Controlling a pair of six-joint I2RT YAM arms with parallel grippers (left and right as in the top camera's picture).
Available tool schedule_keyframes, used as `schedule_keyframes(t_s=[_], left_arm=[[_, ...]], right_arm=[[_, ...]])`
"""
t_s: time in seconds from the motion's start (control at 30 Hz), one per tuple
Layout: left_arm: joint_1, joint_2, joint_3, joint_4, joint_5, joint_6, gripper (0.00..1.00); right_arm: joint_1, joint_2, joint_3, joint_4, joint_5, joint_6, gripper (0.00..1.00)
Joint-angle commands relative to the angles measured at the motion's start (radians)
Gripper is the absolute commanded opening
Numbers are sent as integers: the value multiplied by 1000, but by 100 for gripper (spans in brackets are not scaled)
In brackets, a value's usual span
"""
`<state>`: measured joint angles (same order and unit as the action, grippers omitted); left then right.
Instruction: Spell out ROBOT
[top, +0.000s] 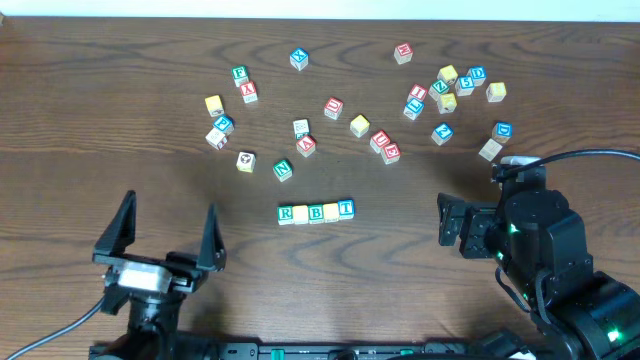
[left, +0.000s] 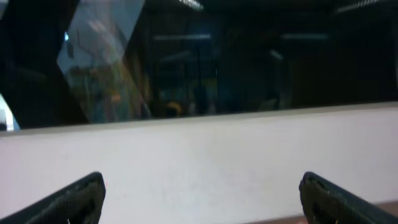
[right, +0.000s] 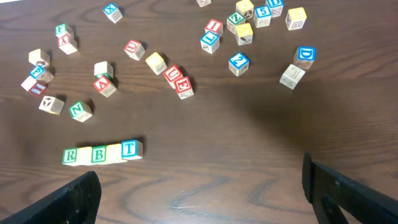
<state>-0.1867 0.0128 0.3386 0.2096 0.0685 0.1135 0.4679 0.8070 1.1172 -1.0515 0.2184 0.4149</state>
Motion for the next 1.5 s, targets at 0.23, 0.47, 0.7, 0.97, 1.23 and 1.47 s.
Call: schedule_keyframes(t_s=[0.23,0.47,0.7,0.97,1.23,1.47], left_arm=[[3,-11,-312,509,-9,21,98],[3,-11,-335,386,-10,21,98],[3,-11,-335,92,-10,21,98],[3,-12,-335,-187,-10,21,98],[3,-12,-335,-277,-10,21,98],[3,-12,-335,-277,-10,21,98]], right_arm=[[-4,-2,1,-1,15,-12,99],[-4,-2,1,-1,15,-12,99],[-4,-2,1,-1,15,-12,99],[-4,-2,1,-1,15,-12,99],[-4,-2,1,-1,15,-12,99],[-4,-2,1,-1,15,-12,99]])
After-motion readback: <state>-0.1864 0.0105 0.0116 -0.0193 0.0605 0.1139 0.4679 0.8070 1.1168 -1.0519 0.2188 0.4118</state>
